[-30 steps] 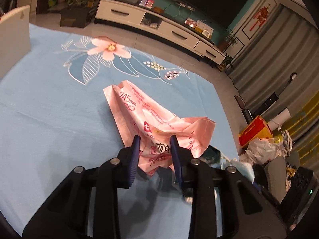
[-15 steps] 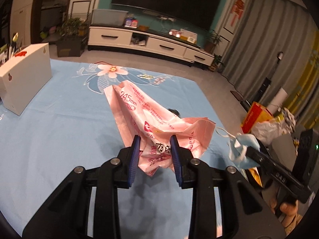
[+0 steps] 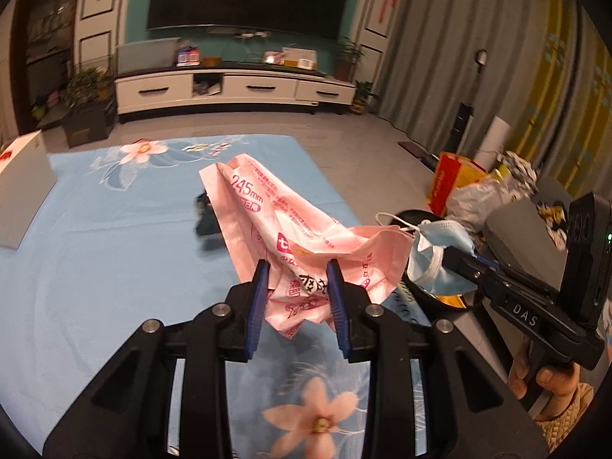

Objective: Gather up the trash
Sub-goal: 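Carry pink wrapper and blue mask over the black bin and open both tools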

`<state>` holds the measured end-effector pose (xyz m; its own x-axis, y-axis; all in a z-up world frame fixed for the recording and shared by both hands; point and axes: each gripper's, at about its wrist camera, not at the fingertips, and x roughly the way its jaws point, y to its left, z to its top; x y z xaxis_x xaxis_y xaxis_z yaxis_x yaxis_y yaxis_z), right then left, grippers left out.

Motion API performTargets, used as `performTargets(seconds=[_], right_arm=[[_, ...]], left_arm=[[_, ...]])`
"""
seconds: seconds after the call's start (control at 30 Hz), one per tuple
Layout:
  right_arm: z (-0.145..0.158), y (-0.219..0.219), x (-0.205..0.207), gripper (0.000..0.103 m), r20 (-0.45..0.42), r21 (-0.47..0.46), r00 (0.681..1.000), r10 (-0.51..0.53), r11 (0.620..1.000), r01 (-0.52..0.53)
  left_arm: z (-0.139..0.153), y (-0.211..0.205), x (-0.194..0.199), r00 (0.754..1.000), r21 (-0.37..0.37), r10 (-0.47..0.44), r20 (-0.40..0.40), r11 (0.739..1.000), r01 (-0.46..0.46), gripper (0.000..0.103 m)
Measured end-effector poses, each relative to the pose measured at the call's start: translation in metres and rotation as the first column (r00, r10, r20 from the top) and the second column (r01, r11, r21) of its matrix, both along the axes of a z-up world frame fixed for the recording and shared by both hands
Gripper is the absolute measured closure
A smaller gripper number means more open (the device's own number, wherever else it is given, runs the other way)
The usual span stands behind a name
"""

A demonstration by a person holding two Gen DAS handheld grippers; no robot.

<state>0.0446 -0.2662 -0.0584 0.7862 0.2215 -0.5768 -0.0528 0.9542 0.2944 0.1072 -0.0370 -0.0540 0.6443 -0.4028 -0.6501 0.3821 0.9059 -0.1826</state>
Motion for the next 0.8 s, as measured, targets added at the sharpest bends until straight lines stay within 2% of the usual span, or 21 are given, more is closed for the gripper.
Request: performTargets(seconds=[0.4, 0.8], right_arm=[[-0.01, -0.06, -0.024, 0.087, 0.006, 0.023, 0.991, -0.133, 0.991, 0.133], [-0.026, -0.107, -0.03, 0.087, -0.007, 0.061, 0.972, -0.236, 0.97, 0.236]], left_arm=[[0.001, -0.08, -0.011, 0.99, 0.05, -0.141, 0.013, 0.989, 0.14, 0.071], [-0.008, -0.159, 0.005, 0.968, 0.091, -0.249, 0.018, 0.965, 0.247, 0.071]])
